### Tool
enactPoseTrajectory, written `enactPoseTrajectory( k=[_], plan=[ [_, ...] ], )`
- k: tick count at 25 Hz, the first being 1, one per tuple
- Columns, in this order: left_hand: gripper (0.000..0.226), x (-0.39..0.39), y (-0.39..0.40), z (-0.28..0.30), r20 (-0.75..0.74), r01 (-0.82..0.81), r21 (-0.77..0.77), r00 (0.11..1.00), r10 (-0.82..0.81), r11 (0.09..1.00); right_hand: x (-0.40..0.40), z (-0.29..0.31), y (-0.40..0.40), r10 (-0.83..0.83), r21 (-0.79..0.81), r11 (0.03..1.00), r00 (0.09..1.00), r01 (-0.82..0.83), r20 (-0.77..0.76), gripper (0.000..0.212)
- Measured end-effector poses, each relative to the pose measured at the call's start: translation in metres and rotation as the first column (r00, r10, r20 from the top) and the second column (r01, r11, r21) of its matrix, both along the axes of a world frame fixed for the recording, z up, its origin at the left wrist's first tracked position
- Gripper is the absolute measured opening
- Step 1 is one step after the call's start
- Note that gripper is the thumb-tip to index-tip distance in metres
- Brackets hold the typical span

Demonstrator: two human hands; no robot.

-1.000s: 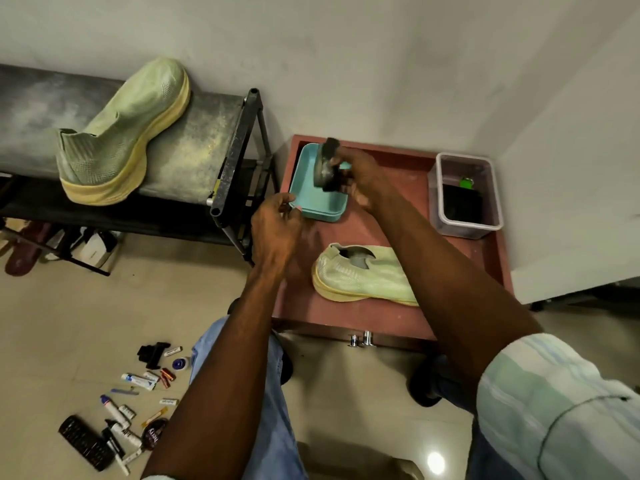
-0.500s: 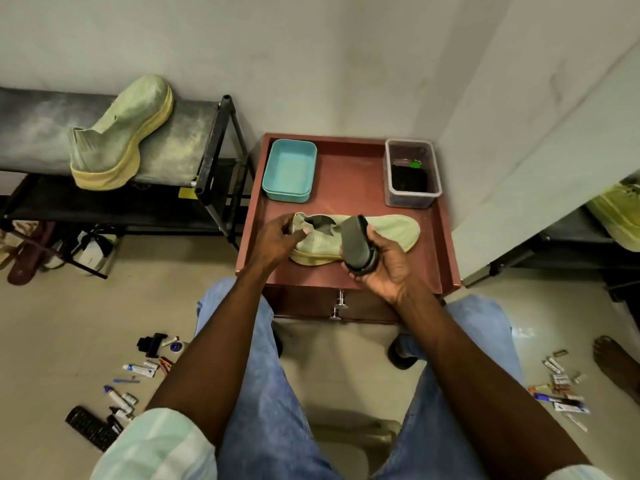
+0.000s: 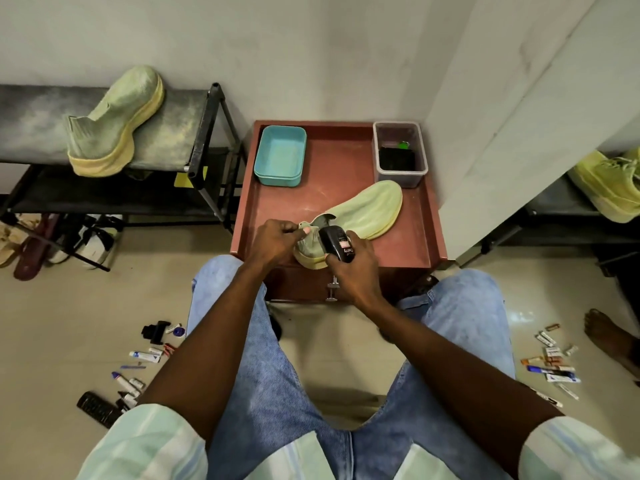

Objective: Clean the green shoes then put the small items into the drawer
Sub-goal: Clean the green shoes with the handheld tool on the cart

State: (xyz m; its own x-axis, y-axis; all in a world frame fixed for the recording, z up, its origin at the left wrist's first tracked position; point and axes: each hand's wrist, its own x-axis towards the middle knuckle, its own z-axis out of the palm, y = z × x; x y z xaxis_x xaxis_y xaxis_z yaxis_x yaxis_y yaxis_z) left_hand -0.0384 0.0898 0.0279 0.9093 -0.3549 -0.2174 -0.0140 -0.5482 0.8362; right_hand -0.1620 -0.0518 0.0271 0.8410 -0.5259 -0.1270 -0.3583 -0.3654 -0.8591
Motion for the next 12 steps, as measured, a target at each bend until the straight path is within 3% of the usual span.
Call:
enactPoseTrajectory(
  k=[4, 7, 9, 12],
  plan=[
    [0.016, -0.006, -0.006, 0.006, 0.080, -0.021, 0.044, 0.997, 0.017, 0.999, -0.002, -0.015, 0.009, 0.209, -0.248, 0.952, 0.974, -0.181, 0.092, 0.070],
    [0.017, -0.003, -0.008, 0.005, 0.086, -0.022, 0.062, 0.996, 0.017, 0.998, 0.002, -0.027, -0.008, 0.328, -0.413, 0.855, 0.944, -0.314, -0.039, 0.068],
    [0.017, 0.001, -0.008, 0.003, 0.038, -0.033, 0.035, 0.999, 0.032, 0.999, 0.004, -0.028, -0.018, 0.283, -0.423, 0.852, 0.951, -0.308, -0.124, 0.068],
    [0.017, 0.005, -0.009, -0.001, -0.019, -0.092, -0.004, 0.996, 0.092, 0.996, 0.009, -0.020, -0.008, 0.117, -0.368, 0.919, 0.989, -0.142, -0.089, 0.071]
  ],
)
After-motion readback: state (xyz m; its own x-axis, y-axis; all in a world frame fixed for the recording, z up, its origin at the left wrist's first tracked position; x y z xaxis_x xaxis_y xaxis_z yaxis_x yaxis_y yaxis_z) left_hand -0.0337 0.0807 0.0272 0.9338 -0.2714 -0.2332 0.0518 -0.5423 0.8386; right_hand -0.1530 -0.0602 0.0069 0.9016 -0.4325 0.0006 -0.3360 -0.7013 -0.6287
